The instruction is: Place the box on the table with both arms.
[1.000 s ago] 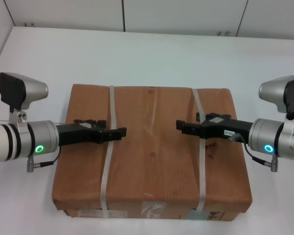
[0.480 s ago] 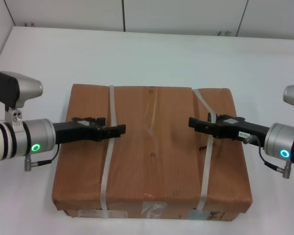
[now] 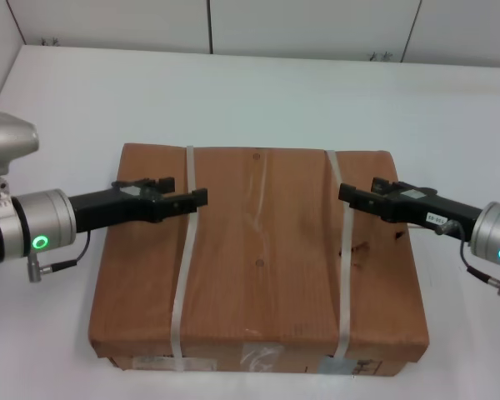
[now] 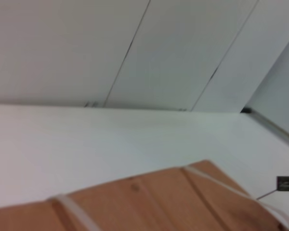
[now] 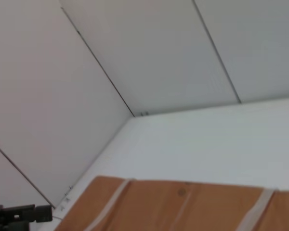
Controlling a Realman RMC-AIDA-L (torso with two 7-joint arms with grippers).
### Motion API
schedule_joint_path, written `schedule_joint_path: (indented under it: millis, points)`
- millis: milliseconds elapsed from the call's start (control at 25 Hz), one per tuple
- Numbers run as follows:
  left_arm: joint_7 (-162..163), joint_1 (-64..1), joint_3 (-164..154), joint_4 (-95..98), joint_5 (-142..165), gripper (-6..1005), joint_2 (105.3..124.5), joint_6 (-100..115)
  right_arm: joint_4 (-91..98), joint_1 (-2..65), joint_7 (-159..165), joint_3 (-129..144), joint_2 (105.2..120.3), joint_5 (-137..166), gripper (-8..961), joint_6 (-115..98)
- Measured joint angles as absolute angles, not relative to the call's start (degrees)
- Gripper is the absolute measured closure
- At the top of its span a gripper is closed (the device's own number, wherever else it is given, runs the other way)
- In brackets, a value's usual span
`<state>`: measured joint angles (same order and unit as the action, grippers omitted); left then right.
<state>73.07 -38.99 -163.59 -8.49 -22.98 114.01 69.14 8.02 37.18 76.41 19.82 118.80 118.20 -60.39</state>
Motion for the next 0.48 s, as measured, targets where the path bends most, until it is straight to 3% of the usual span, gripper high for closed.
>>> schedule_joint_path:
  millis: [480]
  points:
    - [56.0,-34.6,-164.1,-10.0,-29.3,179,110.93,102.5,17.8,33.6,56.4,16.0,118.51,118.3,80,-99.3]
